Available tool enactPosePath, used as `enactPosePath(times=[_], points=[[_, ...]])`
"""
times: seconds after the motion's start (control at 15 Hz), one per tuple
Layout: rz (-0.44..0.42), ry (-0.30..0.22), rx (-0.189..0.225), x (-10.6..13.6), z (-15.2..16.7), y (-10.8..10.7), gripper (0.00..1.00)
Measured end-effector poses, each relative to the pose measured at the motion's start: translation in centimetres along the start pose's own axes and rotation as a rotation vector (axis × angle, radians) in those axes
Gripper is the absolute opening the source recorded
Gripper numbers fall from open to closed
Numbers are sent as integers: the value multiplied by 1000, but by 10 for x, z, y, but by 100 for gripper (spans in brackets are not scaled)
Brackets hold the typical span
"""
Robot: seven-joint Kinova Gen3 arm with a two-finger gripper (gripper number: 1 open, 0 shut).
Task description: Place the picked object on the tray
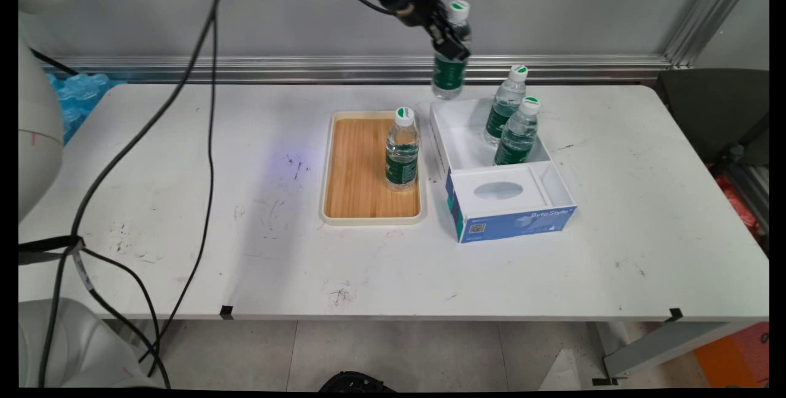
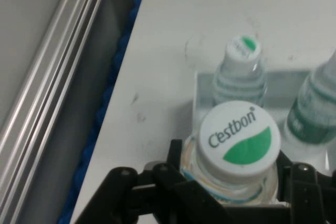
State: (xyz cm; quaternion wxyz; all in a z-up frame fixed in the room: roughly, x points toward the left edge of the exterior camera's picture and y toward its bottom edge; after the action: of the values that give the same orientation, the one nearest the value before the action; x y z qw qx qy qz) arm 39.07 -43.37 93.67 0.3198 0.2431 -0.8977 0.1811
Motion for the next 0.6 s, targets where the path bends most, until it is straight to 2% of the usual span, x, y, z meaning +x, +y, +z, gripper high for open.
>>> enactPosePath(times=[0.33,0.6], points=[[-5,-69,21,-30,-37,-1,0],[-8,-123,27,-66,-61,3,0]])
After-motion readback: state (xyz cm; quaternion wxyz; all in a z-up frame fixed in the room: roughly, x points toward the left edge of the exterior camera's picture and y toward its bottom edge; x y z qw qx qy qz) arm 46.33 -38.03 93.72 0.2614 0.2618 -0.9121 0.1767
